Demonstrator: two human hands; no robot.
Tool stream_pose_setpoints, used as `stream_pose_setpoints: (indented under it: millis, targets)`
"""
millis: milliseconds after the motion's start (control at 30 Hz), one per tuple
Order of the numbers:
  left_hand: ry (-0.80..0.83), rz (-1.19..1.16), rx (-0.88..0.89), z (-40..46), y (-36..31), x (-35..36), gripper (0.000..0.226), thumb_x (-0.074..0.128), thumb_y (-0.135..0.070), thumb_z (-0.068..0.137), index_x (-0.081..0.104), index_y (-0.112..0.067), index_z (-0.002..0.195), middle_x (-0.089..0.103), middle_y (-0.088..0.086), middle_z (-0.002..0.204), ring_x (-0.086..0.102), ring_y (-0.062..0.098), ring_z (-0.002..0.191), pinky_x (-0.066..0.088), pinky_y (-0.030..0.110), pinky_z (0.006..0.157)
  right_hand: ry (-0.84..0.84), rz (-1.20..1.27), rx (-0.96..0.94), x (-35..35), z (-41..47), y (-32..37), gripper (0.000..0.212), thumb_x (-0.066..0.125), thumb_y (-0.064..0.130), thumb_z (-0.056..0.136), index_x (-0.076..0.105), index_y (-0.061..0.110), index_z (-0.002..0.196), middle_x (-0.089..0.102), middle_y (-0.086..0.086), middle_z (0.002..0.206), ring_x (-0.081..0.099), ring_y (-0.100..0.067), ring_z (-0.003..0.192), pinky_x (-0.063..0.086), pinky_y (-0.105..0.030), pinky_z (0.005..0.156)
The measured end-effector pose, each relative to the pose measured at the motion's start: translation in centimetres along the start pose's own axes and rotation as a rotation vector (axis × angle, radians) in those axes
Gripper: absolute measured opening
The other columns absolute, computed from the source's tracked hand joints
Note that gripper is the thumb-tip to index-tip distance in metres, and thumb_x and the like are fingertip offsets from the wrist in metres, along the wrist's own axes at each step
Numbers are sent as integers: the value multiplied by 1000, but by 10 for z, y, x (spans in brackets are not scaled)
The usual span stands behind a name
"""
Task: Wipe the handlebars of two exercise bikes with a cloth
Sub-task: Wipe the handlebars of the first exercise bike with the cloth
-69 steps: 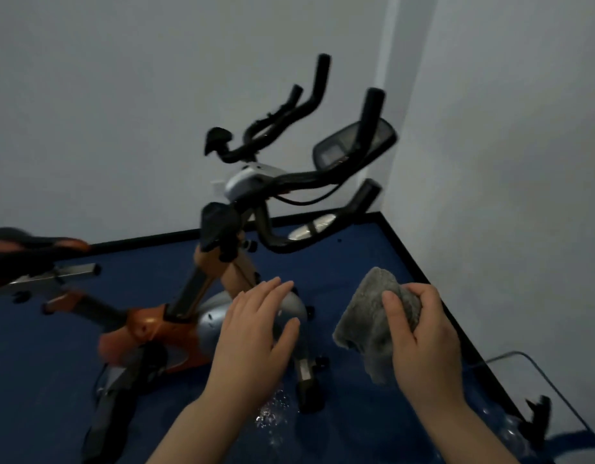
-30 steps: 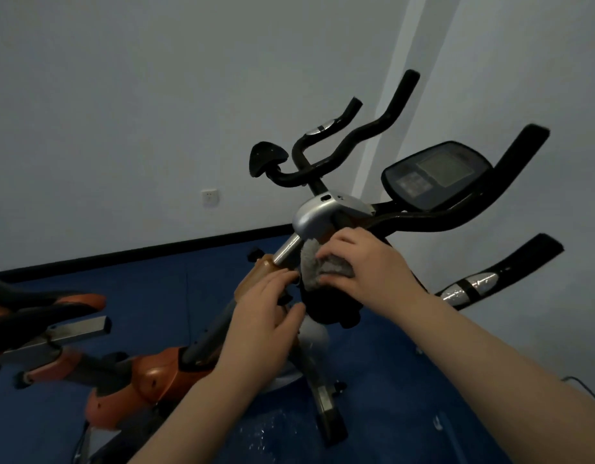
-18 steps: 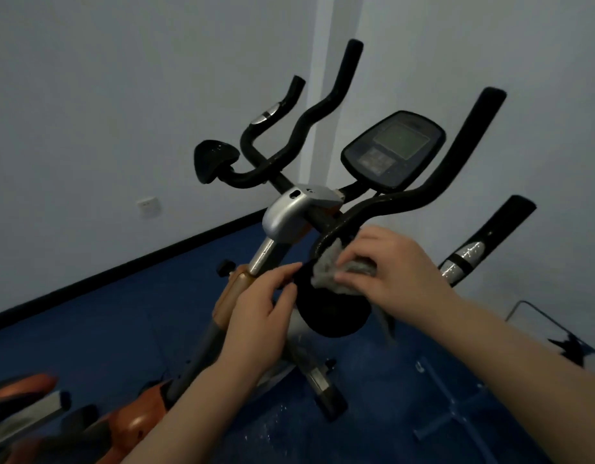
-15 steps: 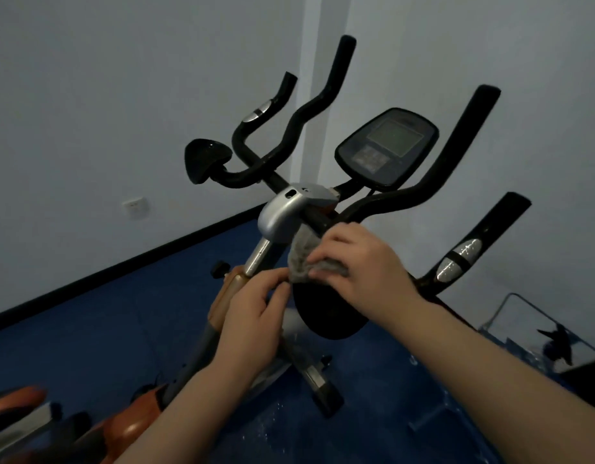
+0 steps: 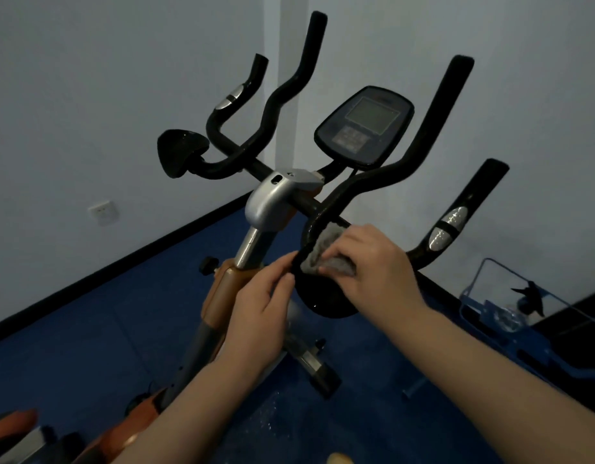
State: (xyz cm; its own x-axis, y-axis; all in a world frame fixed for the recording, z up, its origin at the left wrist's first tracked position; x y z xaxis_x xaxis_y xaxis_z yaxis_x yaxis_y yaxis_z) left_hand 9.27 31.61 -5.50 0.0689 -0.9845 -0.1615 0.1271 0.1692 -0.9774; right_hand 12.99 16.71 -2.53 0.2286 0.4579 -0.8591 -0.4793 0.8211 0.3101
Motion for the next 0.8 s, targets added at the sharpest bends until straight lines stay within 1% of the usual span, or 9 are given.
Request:
stream_pose_setpoints:
  millis: [67,167,200,267,333,400,567,633,800]
  targets:
    - [16,-4,9,1,0,1,31,44,-7,95,60,-26,115,61,-28,96,54,-21,95,39,-2,75,132,-50,-96,-3,-6,1,16,81,24,69,72,20,81,62,5,83,55,-17,80,45,-29,67]
    - [25,11,16,2,1,-1,30,44,-9,96,60,-25,115,60,-27,99,54,-22,95,38,-3,76,378,-56,-79,-19,5,-5,17,78,37,71,74,29,86,59,11,85,55,-11,84,46,-29,71]
    - [27,-1,9,3,1,-2,30,44,-10,96,60,-25,115,60,-26,100,54,-21,96,39,-2,76,354,-4,-72,-22,11,-3,17,78,38,71,75,29,85,59,12,84,56,-9,82,47,-29,71]
    - [22,-15,-1,3,2,-3,29,43,-12,96,61,-26,115,62,-24,99,55,-19,95,39,-1,76,196,98,-44,-20,17,3,17,80,34,70,75,25,83,62,11,83,57,-8,78,49,-29,69]
    - [14,3,-1,1,3,-4,29,42,-11,97,60,-27,112,61,-24,94,55,-21,91,39,-2,73,118,72,-65,-5,11,9,17,82,29,67,73,22,80,64,8,83,57,-12,78,51,-31,65]
    - [16,3,-10,0,1,-4,28,41,-10,97,60,-27,110,61,-23,91,55,-23,88,39,-2,71,124,-21,-142,8,1,12,18,82,25,66,71,22,80,66,7,86,58,-16,79,53,-35,61]
    - [18,20,-18,3,3,-1,29,42,-13,97,61,-22,115,62,-22,97,56,-21,91,38,-3,72,632,-191,-212,-14,10,10,24,68,42,79,70,35,102,60,13,107,52,-12,104,48,-33,81]
    - [10,19,-11,3,0,-2,29,42,-13,97,63,-20,116,63,-22,98,56,-20,92,38,-3,73,717,-236,-186,-29,26,7,24,69,43,78,70,35,100,60,11,104,55,-15,102,49,-37,82]
    - [-7,-18,-30,4,-1,4,29,40,-13,98,63,-16,115,63,-19,96,56,-21,89,39,-3,71,452,-82,-188,-9,23,15,22,70,37,78,71,31,99,59,8,100,51,-14,96,49,-39,79]
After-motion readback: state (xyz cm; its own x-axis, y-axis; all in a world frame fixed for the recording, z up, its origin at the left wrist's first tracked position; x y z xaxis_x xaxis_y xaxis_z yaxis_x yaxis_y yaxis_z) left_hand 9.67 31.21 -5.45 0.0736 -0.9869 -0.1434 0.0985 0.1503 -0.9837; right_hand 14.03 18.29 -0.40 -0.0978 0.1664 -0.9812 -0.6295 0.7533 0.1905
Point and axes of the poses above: each hand's wrist, its own z-axis towards the middle knuckle, its own x-axis out of the palm, y = z × x, the point moved 3 cm from there along z, towards the middle knuckle
